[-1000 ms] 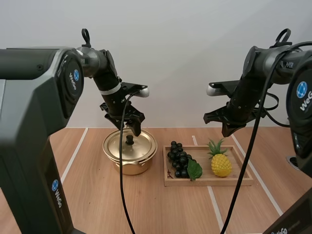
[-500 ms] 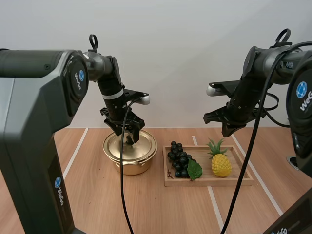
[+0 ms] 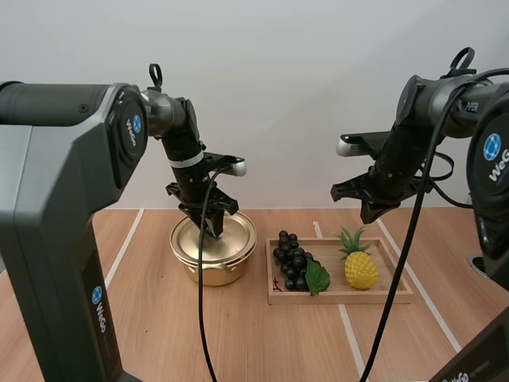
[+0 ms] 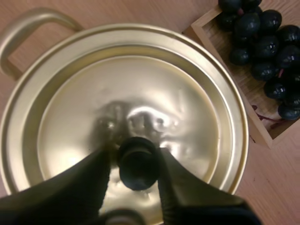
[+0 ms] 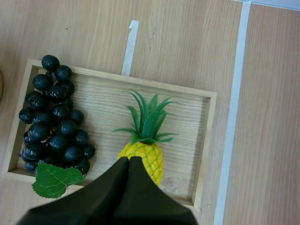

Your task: Open the pot, put the pineapple inside, and close it

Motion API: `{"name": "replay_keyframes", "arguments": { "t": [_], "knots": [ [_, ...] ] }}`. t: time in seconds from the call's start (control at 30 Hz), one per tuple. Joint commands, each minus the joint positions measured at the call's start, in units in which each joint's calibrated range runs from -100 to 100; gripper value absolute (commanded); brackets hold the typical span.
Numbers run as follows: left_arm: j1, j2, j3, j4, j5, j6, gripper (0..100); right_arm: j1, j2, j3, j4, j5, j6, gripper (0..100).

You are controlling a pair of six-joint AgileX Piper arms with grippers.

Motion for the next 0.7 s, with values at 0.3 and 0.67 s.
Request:
{"name": "replay_keyframes", "arguments": {
  "t": [0.3,0.67],
  "knots": [
    [-0.14,-0.03,0.12,-2.13,0.00,1.55,0,-0.16,-0.17,0.13,0.14,-0.15,-0.53,0],
    [-0.14,-8.56,-0.02,-10.12,0.00,6.29,0,-0.16,-0.17,0.19,0.25,-0.15,-0.34,0]
  ]
}}
